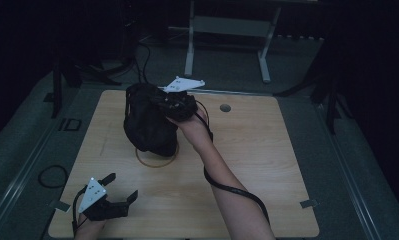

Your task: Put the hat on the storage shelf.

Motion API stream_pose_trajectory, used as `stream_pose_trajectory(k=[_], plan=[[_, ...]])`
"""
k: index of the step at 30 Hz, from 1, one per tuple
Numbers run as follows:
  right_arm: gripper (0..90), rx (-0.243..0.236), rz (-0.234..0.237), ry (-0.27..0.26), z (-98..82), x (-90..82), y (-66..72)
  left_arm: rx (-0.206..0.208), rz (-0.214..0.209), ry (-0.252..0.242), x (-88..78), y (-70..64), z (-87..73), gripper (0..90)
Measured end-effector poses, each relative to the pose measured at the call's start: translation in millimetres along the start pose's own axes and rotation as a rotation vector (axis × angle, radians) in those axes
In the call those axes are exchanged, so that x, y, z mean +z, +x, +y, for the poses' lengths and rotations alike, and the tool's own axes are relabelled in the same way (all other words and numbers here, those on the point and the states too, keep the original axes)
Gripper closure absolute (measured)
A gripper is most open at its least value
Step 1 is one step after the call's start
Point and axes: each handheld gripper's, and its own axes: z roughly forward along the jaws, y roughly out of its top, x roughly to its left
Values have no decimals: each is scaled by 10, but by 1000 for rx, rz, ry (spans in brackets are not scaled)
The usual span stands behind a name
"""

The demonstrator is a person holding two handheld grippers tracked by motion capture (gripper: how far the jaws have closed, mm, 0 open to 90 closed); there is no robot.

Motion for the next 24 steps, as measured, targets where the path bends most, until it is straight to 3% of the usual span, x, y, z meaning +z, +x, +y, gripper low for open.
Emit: stream_pose_trajectory(k=[1, 2, 18, 24], plan=[[634, -11, -4, 3, -14, 25, 18, 0, -2, -1, 1, -1, 0, 22], [597, -13, -3, 5, -22, 38, 26, 0, -2, -1, 1, -1, 0, 22], [456, 7, 27, 4, -5, -57, 5, -2, -16, 6, 24, -19, -6, 22], [338, 24, 62, 20, -81, -158, -28, -10, -18, 3, 32, -24, -4, 22]])
